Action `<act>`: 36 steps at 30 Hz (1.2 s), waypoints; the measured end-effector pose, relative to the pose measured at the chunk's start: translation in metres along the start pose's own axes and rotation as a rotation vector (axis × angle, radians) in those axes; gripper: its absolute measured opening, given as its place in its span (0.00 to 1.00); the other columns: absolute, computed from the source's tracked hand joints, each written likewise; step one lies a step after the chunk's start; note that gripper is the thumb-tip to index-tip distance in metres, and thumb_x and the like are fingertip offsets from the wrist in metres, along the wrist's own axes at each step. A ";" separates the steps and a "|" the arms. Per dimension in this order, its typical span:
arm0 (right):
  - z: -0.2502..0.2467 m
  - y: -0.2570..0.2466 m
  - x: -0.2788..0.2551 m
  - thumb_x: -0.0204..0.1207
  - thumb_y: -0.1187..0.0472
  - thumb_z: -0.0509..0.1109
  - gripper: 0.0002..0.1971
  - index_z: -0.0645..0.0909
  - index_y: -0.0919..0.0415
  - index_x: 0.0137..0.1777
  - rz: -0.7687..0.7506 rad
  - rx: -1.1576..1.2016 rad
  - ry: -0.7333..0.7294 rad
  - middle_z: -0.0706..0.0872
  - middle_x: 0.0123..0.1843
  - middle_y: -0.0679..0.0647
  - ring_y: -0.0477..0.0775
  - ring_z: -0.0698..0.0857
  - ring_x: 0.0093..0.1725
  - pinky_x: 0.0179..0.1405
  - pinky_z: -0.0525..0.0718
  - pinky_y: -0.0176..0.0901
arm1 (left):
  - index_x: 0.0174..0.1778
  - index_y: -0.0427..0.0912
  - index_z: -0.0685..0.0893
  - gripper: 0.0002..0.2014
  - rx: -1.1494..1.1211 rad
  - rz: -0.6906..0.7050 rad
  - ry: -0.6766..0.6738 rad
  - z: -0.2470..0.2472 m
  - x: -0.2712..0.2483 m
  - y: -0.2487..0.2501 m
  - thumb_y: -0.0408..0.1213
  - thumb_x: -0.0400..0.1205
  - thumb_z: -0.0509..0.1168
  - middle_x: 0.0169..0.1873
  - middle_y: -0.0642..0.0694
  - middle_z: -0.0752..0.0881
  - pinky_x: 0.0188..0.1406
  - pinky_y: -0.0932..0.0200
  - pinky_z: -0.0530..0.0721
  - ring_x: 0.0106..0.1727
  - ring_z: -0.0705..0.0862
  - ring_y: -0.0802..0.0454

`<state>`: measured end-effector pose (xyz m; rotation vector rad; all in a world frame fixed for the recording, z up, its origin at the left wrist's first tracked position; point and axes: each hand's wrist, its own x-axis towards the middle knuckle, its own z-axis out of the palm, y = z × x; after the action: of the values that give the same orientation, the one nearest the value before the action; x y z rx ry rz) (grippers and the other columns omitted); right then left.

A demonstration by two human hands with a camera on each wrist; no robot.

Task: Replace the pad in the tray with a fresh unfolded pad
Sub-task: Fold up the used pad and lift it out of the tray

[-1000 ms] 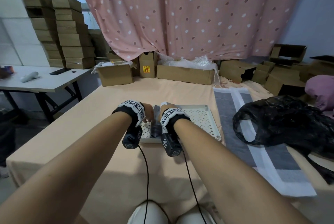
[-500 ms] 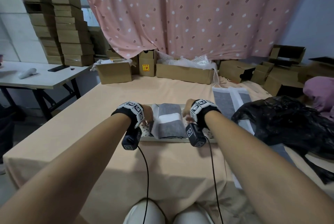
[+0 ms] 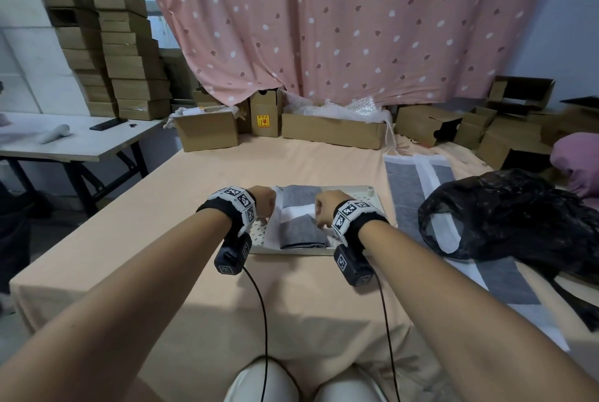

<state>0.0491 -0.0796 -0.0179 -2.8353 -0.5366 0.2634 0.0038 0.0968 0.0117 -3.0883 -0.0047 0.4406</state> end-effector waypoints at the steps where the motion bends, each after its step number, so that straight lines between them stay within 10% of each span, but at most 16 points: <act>1: -0.004 -0.003 -0.004 0.66 0.61 0.75 0.10 0.83 0.57 0.48 -0.030 -0.043 0.019 0.89 0.52 0.55 0.60 0.88 0.52 0.46 0.86 0.47 | 0.58 0.30 0.84 0.14 0.011 0.015 0.025 0.000 -0.001 -0.001 0.28 0.76 0.70 0.58 0.37 0.88 0.46 0.56 0.79 0.51 0.85 0.43; 11: 0.003 0.011 -0.002 0.72 0.63 0.72 0.20 0.85 0.51 0.65 -0.140 -0.112 -0.126 0.85 0.69 0.54 0.56 0.85 0.64 0.61 0.83 0.45 | 0.70 0.52 0.73 0.32 0.144 0.147 -0.054 0.008 0.001 0.001 0.26 0.72 0.73 0.65 0.41 0.71 0.60 0.46 0.83 0.64 0.77 0.38; 18: -0.001 0.014 0.011 0.75 0.73 0.62 0.26 0.82 0.52 0.69 -0.188 -0.201 -0.243 0.82 0.72 0.56 0.51 0.82 0.52 0.44 0.78 0.36 | 0.74 0.49 0.74 0.32 0.346 0.198 -0.084 0.012 0.006 0.005 0.31 0.74 0.74 0.69 0.46 0.72 0.59 0.57 0.73 0.70 0.74 0.43; 22: -0.004 0.017 0.017 0.69 0.75 0.66 0.34 0.78 0.47 0.73 -0.170 -0.301 -0.322 0.75 0.78 0.54 0.57 0.82 0.68 0.62 0.83 0.46 | 0.72 0.44 0.76 0.28 0.423 0.286 -0.092 0.014 0.005 0.008 0.28 0.75 0.70 0.69 0.43 0.74 0.68 0.47 0.78 0.70 0.76 0.42; 33: 0.005 0.025 0.020 0.55 0.63 0.79 0.38 0.80 0.44 0.70 -0.226 -0.314 -0.348 0.82 0.59 0.50 0.57 0.85 0.59 0.59 0.86 0.54 | 0.61 0.35 0.83 0.15 0.403 0.307 -0.015 0.021 0.008 0.011 0.27 0.80 0.60 0.58 0.39 0.83 0.55 0.50 0.83 0.59 0.83 0.38; 36: -0.003 0.024 0.011 0.50 0.58 0.77 0.22 0.89 0.41 0.47 -0.231 -0.247 -0.355 0.87 0.56 0.60 0.62 0.86 0.55 0.54 0.85 0.55 | 0.52 0.36 0.86 0.09 0.309 0.248 -0.042 0.015 0.012 0.004 0.31 0.81 0.62 0.47 0.41 0.84 0.37 0.62 0.76 0.46 0.80 0.46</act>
<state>0.0676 -0.0975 -0.0230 -2.9330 -1.0261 0.7069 0.0106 0.0929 -0.0064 -2.7820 0.4088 0.4635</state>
